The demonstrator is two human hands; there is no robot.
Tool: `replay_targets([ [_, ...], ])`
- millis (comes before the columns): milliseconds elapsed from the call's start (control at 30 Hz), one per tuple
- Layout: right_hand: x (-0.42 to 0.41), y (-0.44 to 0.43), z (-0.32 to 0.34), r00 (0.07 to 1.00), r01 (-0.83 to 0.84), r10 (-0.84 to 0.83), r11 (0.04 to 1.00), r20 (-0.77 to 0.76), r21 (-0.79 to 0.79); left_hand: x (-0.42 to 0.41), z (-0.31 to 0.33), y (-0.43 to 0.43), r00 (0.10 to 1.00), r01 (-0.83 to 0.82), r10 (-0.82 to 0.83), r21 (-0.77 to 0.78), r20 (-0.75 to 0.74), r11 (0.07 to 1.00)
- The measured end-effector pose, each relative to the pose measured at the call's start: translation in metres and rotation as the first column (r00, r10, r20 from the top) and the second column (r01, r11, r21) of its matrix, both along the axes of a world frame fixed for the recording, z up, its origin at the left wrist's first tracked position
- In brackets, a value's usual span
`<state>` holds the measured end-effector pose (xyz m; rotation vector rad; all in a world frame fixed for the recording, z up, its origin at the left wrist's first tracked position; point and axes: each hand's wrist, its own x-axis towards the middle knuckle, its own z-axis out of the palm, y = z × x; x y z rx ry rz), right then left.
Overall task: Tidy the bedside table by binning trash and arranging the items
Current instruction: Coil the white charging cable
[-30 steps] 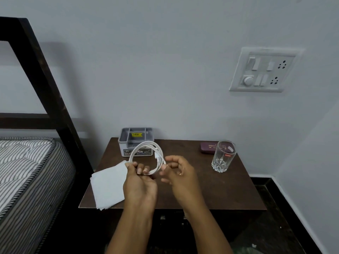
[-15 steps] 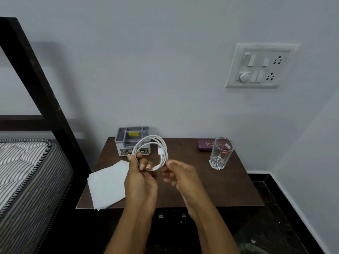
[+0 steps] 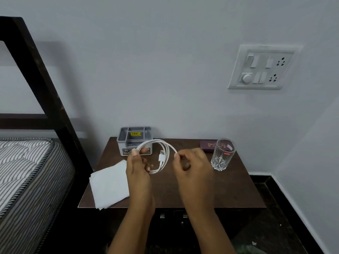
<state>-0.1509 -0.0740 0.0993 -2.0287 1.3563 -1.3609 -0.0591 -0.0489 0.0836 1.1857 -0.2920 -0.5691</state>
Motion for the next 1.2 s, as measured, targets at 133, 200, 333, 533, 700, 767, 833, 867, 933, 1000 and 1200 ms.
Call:
replay_targets([
  [133, -0.013, -0.007, 0.009, 0.972, 0.132, -0.190, 0.931, -0.141, -0.341, 0.005, -0.001, 0.005, 0.986, -0.017, -0.006, 0.138, 0.165, 0.990],
  [200, -0.020, -0.009, 0.014, 0.948, 0.188, -0.276, 0.887, -0.160, -0.421, 0.005, 0.001, 0.007, 0.967, -0.018, -0.033, 0.194, 0.253, 0.981],
  [333, -0.023, -0.008, 0.016, 0.923, 0.252, -0.319, 0.924, -0.214, -0.289, 0.000, 0.003, 0.009, 0.940, 0.024, -0.087, 0.192, 0.329, 0.981],
  [533, -0.011, -0.007, -0.008, 0.983, -0.109, 0.137, 0.970, -0.119, 0.217, 0.001, 0.003, 0.008, 0.957, -0.032, -0.029, 0.205, 0.288, 0.978],
  [700, -0.013, -0.013, -0.008, 0.976, -0.172, 0.187, 0.976, -0.114, 0.130, 0.005, 0.003, 0.008, 0.983, 0.068, -0.103, 0.220, 0.153, 0.973],
  [767, -0.017, -0.015, -0.007, 0.971, -0.203, 0.218, 0.969, -0.100, 0.141, 0.005, 0.003, 0.007, 0.982, 0.120, -0.149, 0.225, 0.120, 0.967],
  [833, -0.019, -0.013, -0.003, 0.966, -0.219, 0.236, 0.964, -0.107, 0.151, 0.006, 0.003, 0.006, 0.979, 0.148, -0.175, 0.226, 0.102, 0.963],
  [867, -0.019, -0.012, -0.001, 0.963, -0.218, 0.238, 0.964, -0.127, 0.149, 0.005, 0.002, 0.006, 0.978, 0.152, -0.181, 0.231, 0.106, 0.961],
  [933, -0.019, -0.010, 0.001, 0.957, -0.205, 0.224, 0.972, -0.182, 0.118, 0.004, 0.000, 0.007, 0.971, 0.142, -0.183, 0.245, 0.152, 0.959],
  [1000, -0.017, -0.008, 0.001, 0.957, -0.202, 0.213, 0.976, -0.198, 0.077, 0.003, -0.003, 0.007, 0.962, 0.094, -0.151, 0.242, 0.226, 0.966],
  [1200, -0.010, -0.011, -0.003, 0.952, -0.262, 0.204, 0.928, 0.228, 0.265, 0.003, -0.001, 0.006, 0.968, 0.090, -0.135, 0.211, 0.209, 0.973],
])
